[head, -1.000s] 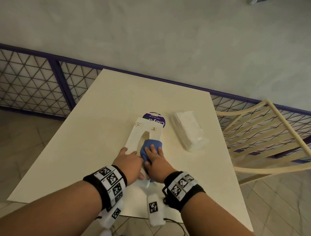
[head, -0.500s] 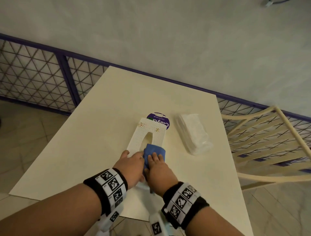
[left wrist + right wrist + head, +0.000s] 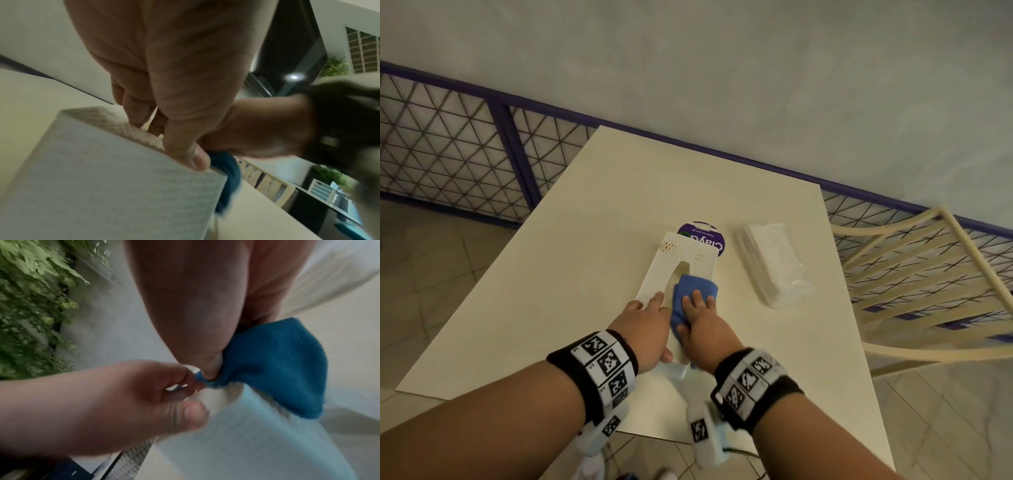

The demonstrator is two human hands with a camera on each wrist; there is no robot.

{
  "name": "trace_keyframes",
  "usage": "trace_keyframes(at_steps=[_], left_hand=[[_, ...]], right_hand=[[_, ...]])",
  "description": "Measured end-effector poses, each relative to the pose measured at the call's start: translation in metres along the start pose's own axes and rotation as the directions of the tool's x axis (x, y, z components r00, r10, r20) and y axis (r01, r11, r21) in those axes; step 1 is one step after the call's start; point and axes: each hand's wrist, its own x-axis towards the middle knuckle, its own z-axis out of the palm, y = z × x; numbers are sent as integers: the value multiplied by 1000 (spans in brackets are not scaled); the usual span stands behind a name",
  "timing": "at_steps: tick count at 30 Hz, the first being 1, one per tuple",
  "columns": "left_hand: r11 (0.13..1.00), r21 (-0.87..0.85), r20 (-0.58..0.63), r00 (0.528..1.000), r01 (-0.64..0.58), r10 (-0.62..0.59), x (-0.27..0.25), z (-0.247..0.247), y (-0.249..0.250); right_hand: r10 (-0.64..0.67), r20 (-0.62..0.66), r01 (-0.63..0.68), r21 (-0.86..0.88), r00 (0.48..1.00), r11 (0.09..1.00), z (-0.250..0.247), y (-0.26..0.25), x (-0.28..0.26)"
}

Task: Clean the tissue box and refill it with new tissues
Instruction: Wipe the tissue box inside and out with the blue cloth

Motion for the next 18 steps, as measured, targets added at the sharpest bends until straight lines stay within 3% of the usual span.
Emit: trace_keyframes(at_steps=[6, 9, 13, 16, 18], left_hand=[[994, 87, 14, 998, -69, 68, 1, -8, -1], [991, 95, 114, 990, -90, 79, -2, -14, -4], [971, 188, 206, 973, -146, 106, -3, -23, -25], [987, 133, 163, 984, -88, 66, -2, -24, -35], [996, 58, 131, 990, -64, 56, -2, -24, -26]], right_hand=[[-128, 50, 130, -34, 990, 991, -5, 6, -37], [-84, 52, 80, 89, 995, 993, -27, 17, -44], [80, -183, -9, 358, 980, 934, -65, 41, -56], [209, -362, -39, 425, 909, 904, -87, 57, -58], [217, -414, -4, 458, 884, 889, -88, 54, -49]])
